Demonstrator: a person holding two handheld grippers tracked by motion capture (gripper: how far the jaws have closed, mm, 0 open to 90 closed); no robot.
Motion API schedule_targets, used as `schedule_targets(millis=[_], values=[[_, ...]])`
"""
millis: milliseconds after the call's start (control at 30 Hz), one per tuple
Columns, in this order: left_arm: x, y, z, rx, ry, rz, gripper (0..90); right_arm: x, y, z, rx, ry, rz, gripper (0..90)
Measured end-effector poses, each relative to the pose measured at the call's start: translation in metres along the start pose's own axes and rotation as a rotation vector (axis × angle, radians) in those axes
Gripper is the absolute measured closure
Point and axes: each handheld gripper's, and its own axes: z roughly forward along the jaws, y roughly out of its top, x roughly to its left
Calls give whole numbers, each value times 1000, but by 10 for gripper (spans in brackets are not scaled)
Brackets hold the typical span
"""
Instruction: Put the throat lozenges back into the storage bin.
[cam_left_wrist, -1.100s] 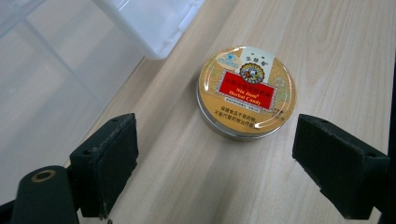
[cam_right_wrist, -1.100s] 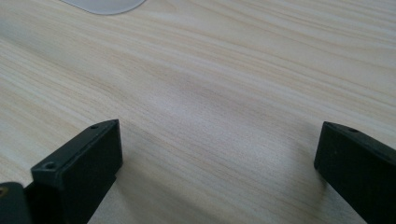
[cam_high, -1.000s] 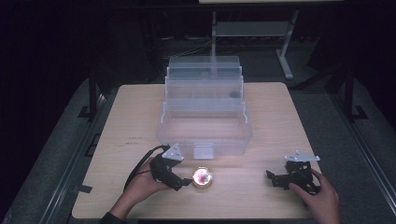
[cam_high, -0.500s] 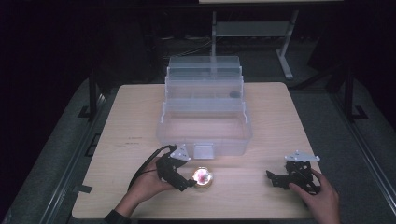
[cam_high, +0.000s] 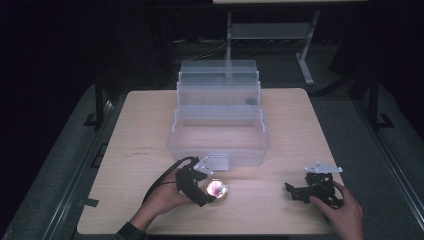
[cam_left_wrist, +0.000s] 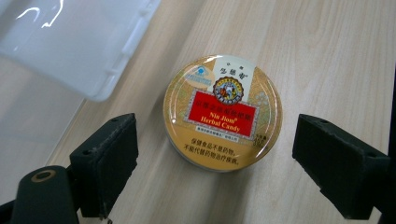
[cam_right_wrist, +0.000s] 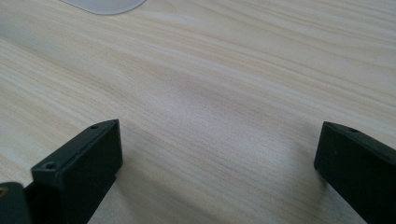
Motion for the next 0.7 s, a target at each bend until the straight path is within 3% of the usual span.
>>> schedule_targets(millis=[233,700], values=[[-2,7,6,36,-11,32,135,0,0,0,0,0,-1,5],[-6,18,24,77,-6,48,134,0,0,0,0,0,-1,5]])
